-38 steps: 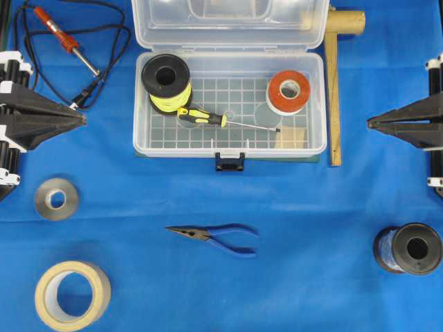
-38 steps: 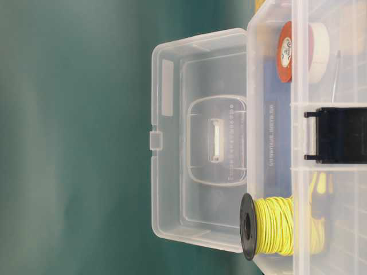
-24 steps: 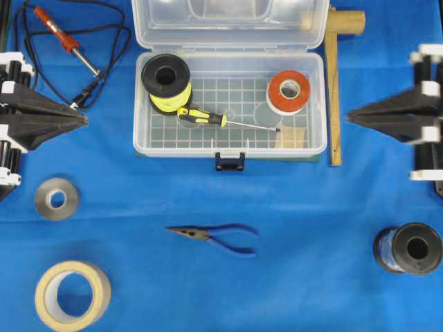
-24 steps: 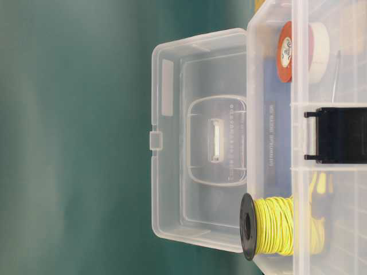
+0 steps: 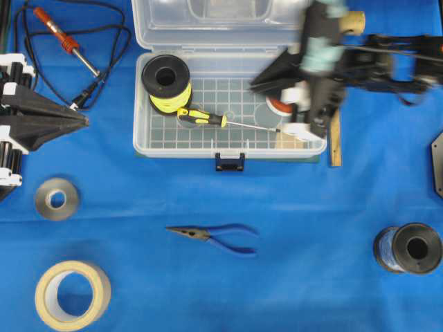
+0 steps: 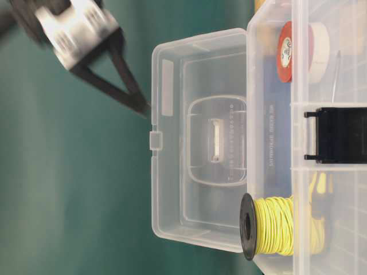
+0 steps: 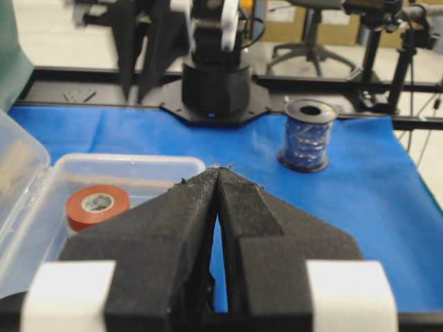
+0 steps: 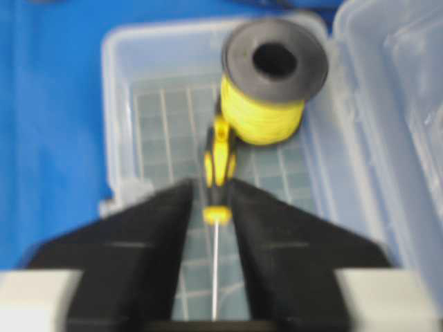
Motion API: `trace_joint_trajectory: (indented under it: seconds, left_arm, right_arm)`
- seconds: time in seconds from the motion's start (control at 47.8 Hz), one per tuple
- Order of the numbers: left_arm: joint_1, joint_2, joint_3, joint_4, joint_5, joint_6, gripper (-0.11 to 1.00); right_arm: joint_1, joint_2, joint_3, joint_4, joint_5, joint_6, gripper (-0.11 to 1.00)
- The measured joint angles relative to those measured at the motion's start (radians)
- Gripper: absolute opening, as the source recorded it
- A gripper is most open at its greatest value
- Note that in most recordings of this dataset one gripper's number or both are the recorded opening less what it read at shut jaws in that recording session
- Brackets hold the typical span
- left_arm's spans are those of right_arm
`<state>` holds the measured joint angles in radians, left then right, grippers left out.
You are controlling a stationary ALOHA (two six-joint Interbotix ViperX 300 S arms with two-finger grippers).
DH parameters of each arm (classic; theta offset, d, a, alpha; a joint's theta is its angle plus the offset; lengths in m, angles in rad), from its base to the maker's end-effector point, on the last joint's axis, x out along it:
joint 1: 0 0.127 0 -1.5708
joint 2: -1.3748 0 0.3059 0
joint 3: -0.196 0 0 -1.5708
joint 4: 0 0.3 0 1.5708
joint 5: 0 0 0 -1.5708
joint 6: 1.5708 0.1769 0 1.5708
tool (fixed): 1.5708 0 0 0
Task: Pick the screwdriver from the toolbox among several items.
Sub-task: 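Move the right gripper into the toolbox and close on the yellow-black screwdriver handle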
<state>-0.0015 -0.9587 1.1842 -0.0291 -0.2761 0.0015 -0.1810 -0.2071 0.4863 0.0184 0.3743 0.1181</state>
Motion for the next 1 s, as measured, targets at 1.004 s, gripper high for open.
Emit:
trace_joint_trajectory:
  seconds: [1.004]
  left_arm:
    - [0.000, 0.002, 0.000, 0.000, -0.008, 0.003, 0.00]
  right_arm:
    - [-0.038, 0.617, -0.342, 0.002, 0.227, -0.021, 0.60]
